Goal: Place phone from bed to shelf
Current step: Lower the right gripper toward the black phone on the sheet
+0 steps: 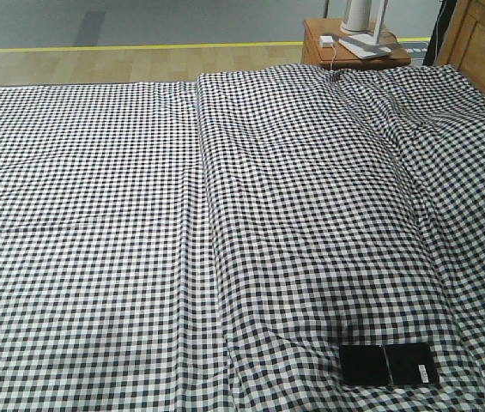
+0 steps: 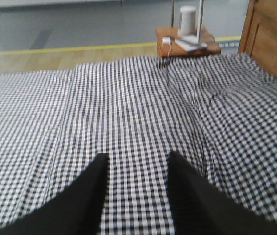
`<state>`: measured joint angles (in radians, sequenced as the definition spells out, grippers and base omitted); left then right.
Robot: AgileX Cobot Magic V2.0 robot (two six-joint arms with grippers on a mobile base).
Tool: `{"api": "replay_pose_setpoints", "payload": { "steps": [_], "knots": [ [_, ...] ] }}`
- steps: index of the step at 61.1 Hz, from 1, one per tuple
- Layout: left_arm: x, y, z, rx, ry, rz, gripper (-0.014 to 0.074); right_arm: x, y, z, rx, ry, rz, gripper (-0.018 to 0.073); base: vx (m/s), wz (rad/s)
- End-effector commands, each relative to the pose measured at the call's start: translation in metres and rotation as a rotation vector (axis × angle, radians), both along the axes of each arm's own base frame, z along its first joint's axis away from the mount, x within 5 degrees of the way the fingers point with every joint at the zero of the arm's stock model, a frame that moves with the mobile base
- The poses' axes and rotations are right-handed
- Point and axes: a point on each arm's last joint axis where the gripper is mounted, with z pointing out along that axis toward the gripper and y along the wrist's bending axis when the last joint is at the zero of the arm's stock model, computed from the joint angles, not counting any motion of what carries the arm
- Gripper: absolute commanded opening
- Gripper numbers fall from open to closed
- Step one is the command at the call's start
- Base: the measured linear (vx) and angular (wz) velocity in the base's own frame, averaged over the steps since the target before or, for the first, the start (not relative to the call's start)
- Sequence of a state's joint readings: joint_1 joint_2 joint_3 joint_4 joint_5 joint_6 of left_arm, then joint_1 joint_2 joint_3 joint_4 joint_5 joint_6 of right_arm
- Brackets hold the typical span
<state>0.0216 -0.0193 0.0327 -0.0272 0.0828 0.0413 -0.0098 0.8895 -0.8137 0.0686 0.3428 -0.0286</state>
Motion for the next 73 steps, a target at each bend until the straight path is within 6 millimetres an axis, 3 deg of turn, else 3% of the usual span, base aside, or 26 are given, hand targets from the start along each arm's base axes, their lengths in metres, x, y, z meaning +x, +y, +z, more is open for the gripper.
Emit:
{"api": "replay_pose_setpoints", "payload": {
  "steps": [1, 10, 15, 32, 46, 62, 73],
  "knots": [
    [-0.001, 0.0, 0.015, -0.017, -0.094, 0.001, 0.0001, 0.009, -0.001, 0.011, -0.016, -0.063, -0.005, 0.0449, 0.0, 0.0],
    [-0.001, 0.0, 0.015, -0.017, -0.094, 0.001, 0.0001, 0.015, -0.002, 0.007, -0.016, -0.047, -0.006, 0.0664, 0.0, 0.0],
    [-0.001, 0.0, 0.015, -0.017, -0.094, 0.001, 0.0001, 0.016, -0.002, 0.007, -0.016, -0.049, -0.006, 0.0729, 0.0, 0.0],
    [-0.001, 0.0, 0.015, -0.017, -0.094, 0.001, 0.0001, 0.015, -0.001, 0.008, 0.0, -0.027, -0.007, 0.0689, 0.0, 0.0],
    [-0.001, 0.0, 0.015, -0.017, -0.094, 0.001, 0.0001, 0.021, -0.003, 0.031, 0.029, 0.097, -0.018, 0.0666, 0.0, 0.0],
    [-0.001, 0.0, 0.015, -0.017, -0.094, 0.001, 0.0001, 0.032, -0.045, 0.041, 0.063, 0.22, -0.183, 0.066, 0.0, 0.0],
    [-0.001, 0.0, 0.015, -0.017, -0.094, 0.001, 0.0001, 0.053, -0.076, 0.018, 0.131, 0.315, -0.199, 0.0654, 0.0, 0.0]
  ]
}}
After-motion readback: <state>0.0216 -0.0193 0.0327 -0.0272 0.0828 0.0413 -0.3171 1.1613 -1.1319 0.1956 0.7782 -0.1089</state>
